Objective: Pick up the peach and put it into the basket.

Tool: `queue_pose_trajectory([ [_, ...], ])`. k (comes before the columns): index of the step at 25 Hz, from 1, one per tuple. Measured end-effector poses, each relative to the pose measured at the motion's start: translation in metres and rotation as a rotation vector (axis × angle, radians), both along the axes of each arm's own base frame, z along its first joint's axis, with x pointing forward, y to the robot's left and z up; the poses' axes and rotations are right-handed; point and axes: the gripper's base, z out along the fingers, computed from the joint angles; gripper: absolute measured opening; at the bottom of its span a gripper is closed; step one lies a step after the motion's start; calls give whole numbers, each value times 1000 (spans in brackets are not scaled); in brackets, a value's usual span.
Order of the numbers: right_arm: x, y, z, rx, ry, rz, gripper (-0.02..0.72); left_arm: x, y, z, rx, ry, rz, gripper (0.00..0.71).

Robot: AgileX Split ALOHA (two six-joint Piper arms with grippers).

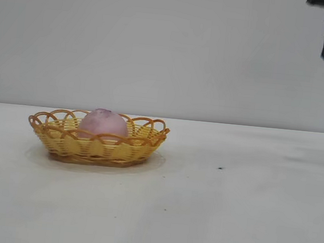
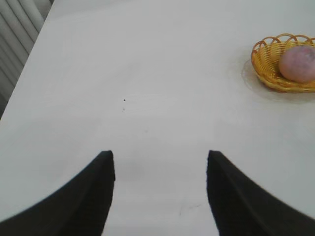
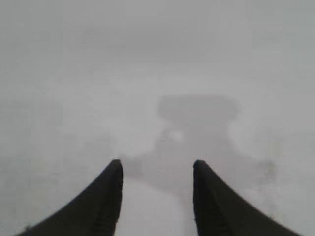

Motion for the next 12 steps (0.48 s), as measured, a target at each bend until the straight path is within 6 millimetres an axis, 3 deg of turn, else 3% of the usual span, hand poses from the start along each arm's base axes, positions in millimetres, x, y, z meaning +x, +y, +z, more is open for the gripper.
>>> queue_pose_trajectory([
  [7,-131,-8,3,-7,-222,-58,325,0,0,0,0,0,0,364],
  [10,-177,-16,-1,-59,-315,-103,325,0,0,0,0,0,0,364],
  [12,-197,-20,-5,-98,-340,-114,325,0,0,0,0,0,0,364],
])
